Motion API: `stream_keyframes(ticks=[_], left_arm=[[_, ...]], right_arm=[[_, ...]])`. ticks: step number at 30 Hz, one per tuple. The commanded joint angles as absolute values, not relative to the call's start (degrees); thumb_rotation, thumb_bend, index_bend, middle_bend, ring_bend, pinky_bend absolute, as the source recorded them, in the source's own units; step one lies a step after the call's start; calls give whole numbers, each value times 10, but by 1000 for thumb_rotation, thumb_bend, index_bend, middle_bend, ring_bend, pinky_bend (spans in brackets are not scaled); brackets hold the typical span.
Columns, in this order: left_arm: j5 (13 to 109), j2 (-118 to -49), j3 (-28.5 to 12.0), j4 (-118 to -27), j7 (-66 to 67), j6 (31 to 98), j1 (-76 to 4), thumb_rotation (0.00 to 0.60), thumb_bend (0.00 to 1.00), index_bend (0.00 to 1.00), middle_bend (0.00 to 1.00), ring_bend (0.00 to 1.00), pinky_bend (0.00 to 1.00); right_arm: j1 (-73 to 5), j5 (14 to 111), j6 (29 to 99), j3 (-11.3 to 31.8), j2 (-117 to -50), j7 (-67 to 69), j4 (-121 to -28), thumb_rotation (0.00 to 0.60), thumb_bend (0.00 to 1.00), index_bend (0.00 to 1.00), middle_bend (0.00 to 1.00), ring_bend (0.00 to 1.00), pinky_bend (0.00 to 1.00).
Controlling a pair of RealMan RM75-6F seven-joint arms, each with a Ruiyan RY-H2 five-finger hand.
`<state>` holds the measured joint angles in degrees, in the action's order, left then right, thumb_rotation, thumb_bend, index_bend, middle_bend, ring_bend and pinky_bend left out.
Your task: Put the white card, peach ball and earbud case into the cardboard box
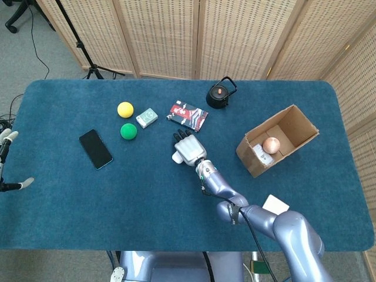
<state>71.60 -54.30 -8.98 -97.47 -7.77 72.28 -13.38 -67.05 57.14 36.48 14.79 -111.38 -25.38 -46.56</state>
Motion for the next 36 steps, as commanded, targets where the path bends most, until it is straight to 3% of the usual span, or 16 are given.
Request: stream_keyframes(ticks=[1,16,20,21,27,36], left_arm=[[716,-543,-89,-975,-77,722,-134,600,0,0,0,0,0],[734,-536,-85,-980,-92,727,-130,600,0,0,0,0,0],[739,-534,-84,-978,-99,726,-130,600,0,0,0,0,0],[742,-534,-83,-977,-99,727,-130,600,0,0,0,0,0],[754,-535,-80,-982,-94,731,-130,600,0,0,0,0,0],[768,-538,-75,-998,-74,738,-132,600,0,0,0,0,0]], right_arm=[[-663,581,380,156,-1096,-237,-493,600,413,532,127,0,116],[-634,551,462,204,-969,-267,-686,600,440,531,128,0,116],[-612,532,506,229,-885,-292,-781,600,440,531,128,0,116],[-592,529,539,244,-833,-301,-817,600,440,531,128,0,116],[-520,522,562,233,-683,-302,-918,600,439,531,128,0,116],[-451,572,566,183,-625,-229,-910,600,440,531,128,0,116]])
